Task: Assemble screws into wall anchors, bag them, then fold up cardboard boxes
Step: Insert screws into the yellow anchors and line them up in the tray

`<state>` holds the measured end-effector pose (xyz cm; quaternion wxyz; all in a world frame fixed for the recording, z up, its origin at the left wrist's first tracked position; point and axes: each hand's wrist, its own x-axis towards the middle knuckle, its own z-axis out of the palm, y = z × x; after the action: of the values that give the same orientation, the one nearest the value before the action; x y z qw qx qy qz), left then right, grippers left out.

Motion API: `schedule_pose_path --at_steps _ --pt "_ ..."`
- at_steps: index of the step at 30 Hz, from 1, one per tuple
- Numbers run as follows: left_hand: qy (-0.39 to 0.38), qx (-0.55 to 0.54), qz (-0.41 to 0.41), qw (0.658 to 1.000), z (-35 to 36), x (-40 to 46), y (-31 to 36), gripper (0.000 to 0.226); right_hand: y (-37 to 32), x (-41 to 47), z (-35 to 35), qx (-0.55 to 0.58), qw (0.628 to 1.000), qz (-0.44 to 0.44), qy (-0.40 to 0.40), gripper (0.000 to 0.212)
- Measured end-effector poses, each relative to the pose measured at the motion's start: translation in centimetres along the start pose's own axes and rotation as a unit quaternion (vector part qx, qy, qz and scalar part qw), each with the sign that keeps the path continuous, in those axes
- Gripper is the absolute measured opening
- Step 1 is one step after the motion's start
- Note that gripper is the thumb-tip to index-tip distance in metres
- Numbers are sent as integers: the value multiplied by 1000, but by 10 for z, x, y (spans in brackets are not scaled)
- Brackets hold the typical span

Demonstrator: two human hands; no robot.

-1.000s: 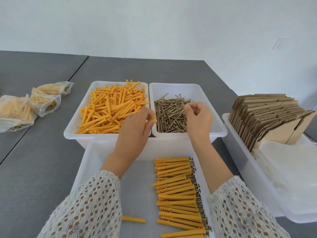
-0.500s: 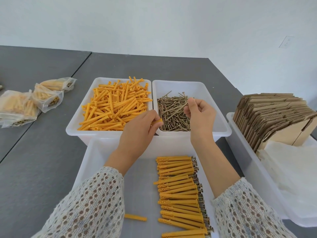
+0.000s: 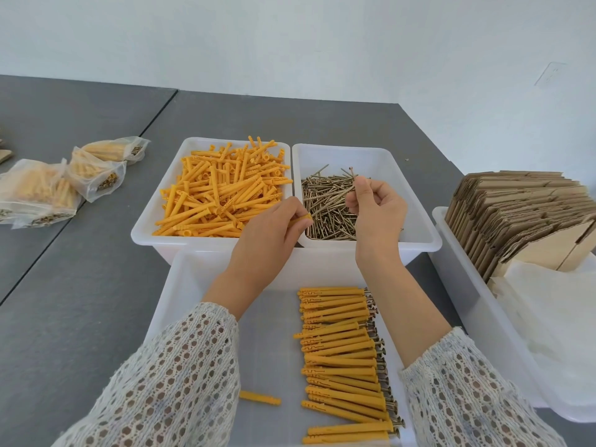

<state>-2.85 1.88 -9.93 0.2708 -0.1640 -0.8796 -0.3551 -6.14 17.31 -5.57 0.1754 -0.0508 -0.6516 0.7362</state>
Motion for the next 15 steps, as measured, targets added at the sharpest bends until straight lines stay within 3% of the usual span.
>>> schedule_pose_path --at_steps 6,11,15 --pt "48 -71 -47 995 1 3 -1 11 1 -6 5 -18 998 -18 -58 14" --pt "101 -131 -83 983 -1 7 3 10 5 -15 12 -127 977 -126 -113 8" --pt "136 -185 -110 967 -5 10 14 11 6 -13 10 -170 967 -161 -101 11"
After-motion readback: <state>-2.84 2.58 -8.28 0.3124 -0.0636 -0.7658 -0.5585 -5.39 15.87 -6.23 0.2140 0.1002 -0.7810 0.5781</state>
